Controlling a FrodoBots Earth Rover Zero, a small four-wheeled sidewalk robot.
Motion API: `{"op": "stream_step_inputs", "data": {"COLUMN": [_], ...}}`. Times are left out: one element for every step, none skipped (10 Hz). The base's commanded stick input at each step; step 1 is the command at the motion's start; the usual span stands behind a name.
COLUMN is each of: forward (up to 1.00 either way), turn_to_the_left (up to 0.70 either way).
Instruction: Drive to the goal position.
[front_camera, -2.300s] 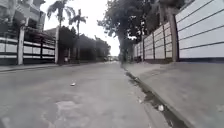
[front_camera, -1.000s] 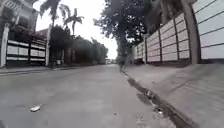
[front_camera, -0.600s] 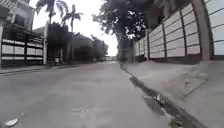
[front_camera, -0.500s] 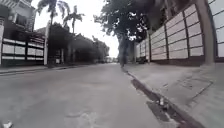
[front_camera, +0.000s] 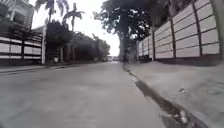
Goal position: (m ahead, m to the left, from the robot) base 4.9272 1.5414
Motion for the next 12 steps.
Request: {"op": "stream_step_inputs", "data": {"forward": [1.0, 1.0, 1.0, 1.0, 1.0, 1.0, 1.0, 1.0, 1.0, 1.0, 1.0, 1.0], "turn_to_the_left": [0.0, 0.0, 0.0, 0.0, 0.0, 0.0, 0.0, 0.0, 0.0, 0.0, 0.0, 0.0]}}
